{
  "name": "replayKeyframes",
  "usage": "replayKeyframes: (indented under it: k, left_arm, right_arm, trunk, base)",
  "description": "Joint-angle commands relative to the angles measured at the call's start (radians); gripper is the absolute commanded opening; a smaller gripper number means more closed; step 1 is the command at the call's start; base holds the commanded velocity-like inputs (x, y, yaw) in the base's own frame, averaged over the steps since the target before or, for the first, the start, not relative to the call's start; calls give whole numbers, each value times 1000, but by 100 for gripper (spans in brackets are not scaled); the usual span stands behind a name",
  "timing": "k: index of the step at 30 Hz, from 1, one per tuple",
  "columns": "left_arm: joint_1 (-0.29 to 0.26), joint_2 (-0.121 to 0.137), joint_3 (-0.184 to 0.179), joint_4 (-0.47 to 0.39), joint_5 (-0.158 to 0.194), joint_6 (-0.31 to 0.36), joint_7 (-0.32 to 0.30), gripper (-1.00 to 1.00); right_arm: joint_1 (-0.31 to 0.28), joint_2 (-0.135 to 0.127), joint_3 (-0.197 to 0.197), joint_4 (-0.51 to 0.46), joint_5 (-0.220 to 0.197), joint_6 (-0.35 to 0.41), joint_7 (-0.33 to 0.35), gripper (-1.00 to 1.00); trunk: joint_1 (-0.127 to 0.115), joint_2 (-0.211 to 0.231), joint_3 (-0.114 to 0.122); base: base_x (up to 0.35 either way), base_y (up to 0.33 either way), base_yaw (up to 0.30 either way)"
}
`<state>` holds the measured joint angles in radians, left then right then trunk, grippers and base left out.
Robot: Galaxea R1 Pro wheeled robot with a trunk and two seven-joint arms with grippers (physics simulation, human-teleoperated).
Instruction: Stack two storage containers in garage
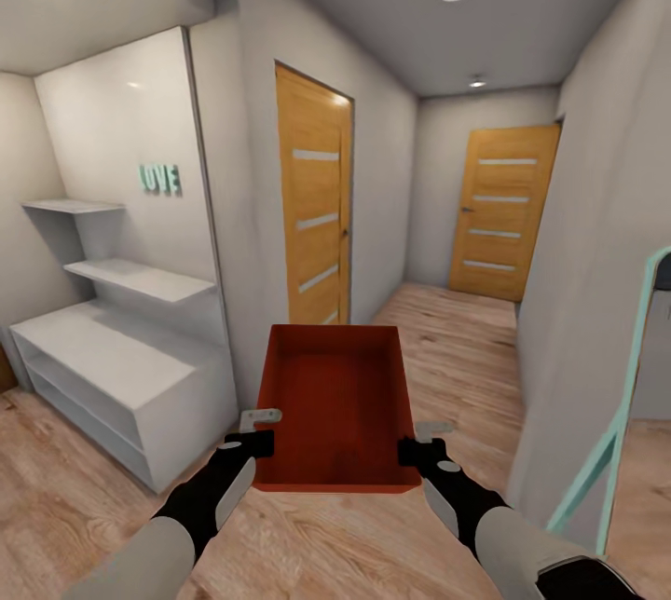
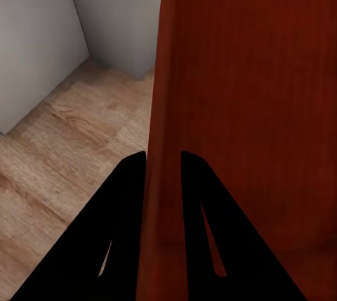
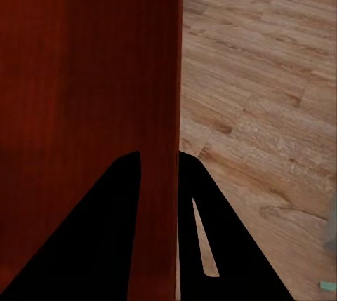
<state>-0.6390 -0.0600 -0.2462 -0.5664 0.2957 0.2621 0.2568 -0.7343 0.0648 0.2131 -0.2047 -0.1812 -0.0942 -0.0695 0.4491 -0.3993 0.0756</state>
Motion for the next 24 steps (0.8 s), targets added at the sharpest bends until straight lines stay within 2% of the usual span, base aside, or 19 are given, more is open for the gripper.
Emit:
replayKeyframes:
  k: [1,24]
  left_arm:
    - [-1,2,82,-3,46,2,10,-100]
    - [-1,2,82,-3,46,1,10,-100]
  right_arm:
    - [-1,0,-14,-2,-11,-3,0,-100]
    - [-1,-1,-14,-2,-11,-3,2,-100]
  trunk:
    - [1,-1,0]
    - [1,-1,0]
  base:
    - [323,73,0]
    - [323,73,-7]
